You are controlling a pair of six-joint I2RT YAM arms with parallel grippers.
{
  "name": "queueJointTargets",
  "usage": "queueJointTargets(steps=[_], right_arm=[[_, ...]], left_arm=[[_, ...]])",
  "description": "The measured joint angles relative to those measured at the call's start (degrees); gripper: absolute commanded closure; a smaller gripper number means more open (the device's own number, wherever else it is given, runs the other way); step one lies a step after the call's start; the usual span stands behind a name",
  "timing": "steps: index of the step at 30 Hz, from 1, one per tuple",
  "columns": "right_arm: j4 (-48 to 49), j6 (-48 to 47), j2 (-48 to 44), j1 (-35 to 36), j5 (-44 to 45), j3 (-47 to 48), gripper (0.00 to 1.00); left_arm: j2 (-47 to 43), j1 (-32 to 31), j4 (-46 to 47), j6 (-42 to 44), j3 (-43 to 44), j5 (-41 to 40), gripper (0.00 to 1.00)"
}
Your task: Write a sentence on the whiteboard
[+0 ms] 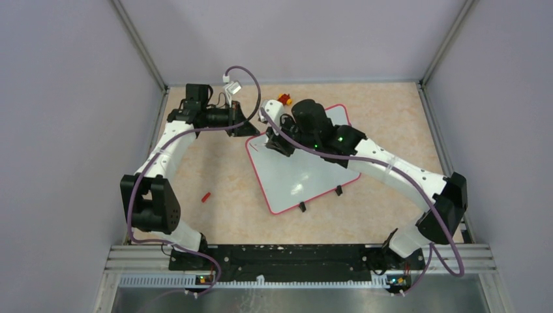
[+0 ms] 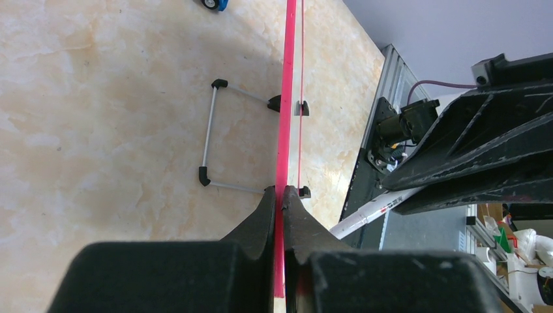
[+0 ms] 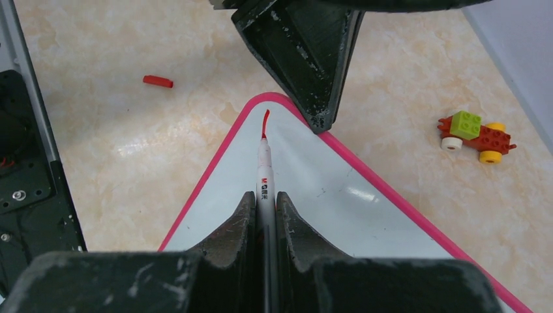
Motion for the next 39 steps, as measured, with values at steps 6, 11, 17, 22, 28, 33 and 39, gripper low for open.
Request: queueJointTargets(steps=[6,11,17,22,28,33,39], right_arm=[[1.07,0.57,0.02,-0.96,0.87,0.50,1.00],[1.55,0.74,0.07,-1.33,2.25,0.50,1.00],[1.77,0.76,0.33,-1.33,3.04,0.50,1.00],[1.77,0.74,1.03,-1.33,2.99,0.48,1.00],[1.70,0.76,1.31,-1.31,2.49,0.48,1.00],[1.31,0.72,1.31,-0.98,2.08,0.44,1.00],[0.52,0.72,1.31,-0.13,1.44,0.42,1.00]], left_arm=[[0.00,-0.04,0.00,0.20,0.00,0.00,1.00],[0.00,-0.04,0.00,0.22,0.00,0.00,1.00],[0.00,-0.07,0.00,0.26,0.00,0.00,1.00],[0.00,-0.11,-0.02,0.39,0.04,-0.02,1.00],[0.00,-0.11,-0.02,0.44,0.07,-0.11,1.00],[0.00,-0.11,-0.02,0.44,0.07,-0.07,1.00],[0.09,-0.15,-0.02,0.44,0.17,-0.04,1.00]])
